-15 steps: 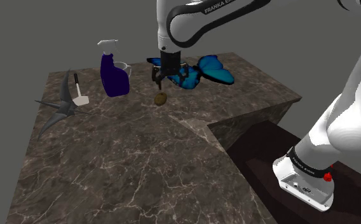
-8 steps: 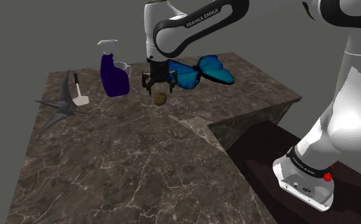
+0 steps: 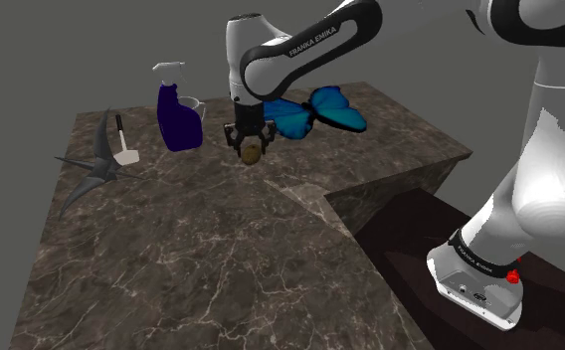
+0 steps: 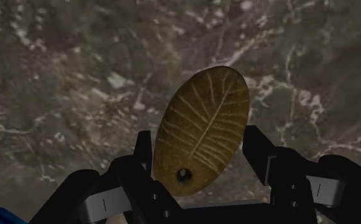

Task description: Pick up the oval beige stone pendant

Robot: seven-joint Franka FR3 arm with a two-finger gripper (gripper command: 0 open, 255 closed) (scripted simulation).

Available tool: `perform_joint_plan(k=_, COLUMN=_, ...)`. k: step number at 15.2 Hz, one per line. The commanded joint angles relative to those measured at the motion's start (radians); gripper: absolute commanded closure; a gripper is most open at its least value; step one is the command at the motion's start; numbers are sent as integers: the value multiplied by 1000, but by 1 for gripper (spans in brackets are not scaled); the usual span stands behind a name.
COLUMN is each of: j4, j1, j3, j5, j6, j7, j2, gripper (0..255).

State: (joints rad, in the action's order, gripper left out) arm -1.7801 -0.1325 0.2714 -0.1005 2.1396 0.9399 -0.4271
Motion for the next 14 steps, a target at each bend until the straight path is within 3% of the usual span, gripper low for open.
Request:
perform_joint_plan(k=1, j4=0, j1=0, j3=0, j5=0, j6=1, j7=0, j2=-2, gripper=255)
perform_joint_plan(k=7, j4=-1, j1=1, j3=0, j5=0, j6=1, j7=-1, j2=-2, gripper=255)
perform_joint_plan(k=14, j4=34, j1=5, j3=7, j5=14, j6=-76, j7=-8, j2=42, gripper=255)
